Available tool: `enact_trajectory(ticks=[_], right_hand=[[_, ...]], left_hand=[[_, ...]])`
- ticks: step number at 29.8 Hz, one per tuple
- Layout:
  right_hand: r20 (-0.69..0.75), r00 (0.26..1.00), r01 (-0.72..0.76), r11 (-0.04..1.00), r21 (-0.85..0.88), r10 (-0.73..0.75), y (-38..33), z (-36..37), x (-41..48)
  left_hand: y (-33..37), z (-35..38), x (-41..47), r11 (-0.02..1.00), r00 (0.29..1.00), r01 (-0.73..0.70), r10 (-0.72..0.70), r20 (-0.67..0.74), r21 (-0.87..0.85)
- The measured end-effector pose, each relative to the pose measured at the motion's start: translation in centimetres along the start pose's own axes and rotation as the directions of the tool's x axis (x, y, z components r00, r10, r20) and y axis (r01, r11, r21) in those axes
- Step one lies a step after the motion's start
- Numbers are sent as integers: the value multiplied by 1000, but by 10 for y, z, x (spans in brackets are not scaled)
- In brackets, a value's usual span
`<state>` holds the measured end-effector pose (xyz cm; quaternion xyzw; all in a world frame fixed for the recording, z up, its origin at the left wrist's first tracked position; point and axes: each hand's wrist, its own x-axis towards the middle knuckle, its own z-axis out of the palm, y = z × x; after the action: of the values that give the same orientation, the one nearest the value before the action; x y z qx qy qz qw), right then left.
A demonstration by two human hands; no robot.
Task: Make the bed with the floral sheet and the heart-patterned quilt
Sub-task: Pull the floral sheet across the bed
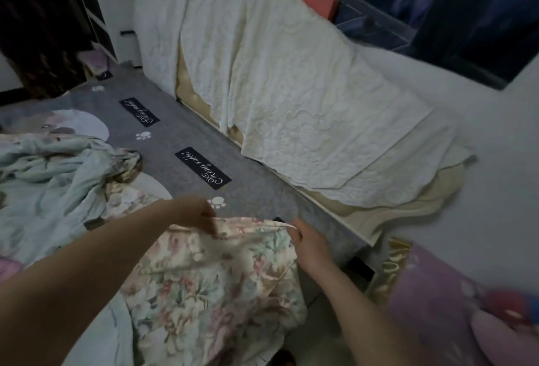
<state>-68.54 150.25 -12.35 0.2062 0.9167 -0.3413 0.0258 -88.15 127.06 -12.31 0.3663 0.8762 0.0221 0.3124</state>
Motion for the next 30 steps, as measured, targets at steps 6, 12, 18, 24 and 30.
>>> enact_trajectory(ticks=[6,12,18,24,30], right_hand=[[-75,997,5,980,-199,-20,36,-48,-7],[-126,992,-67,949,-309,29,73,-81,-24],[-177,973,-208,898,-387,149,104,-116,-47],[-292,924,-339,881,-331,246,140,-144,-87],[-299,918,-367,846,-388,261,160,-146,-106]], left_hand=[[-56,-6,-14,962,971,228,-214,-104,149],[-31,-60,1,998,918,55,-66,-392,-38],[45,-90,55,997,894,-54,69,-442,46],[121,-94,90,978,897,-133,187,-400,159],[151,-79,116,968,911,-130,202,-360,212]])
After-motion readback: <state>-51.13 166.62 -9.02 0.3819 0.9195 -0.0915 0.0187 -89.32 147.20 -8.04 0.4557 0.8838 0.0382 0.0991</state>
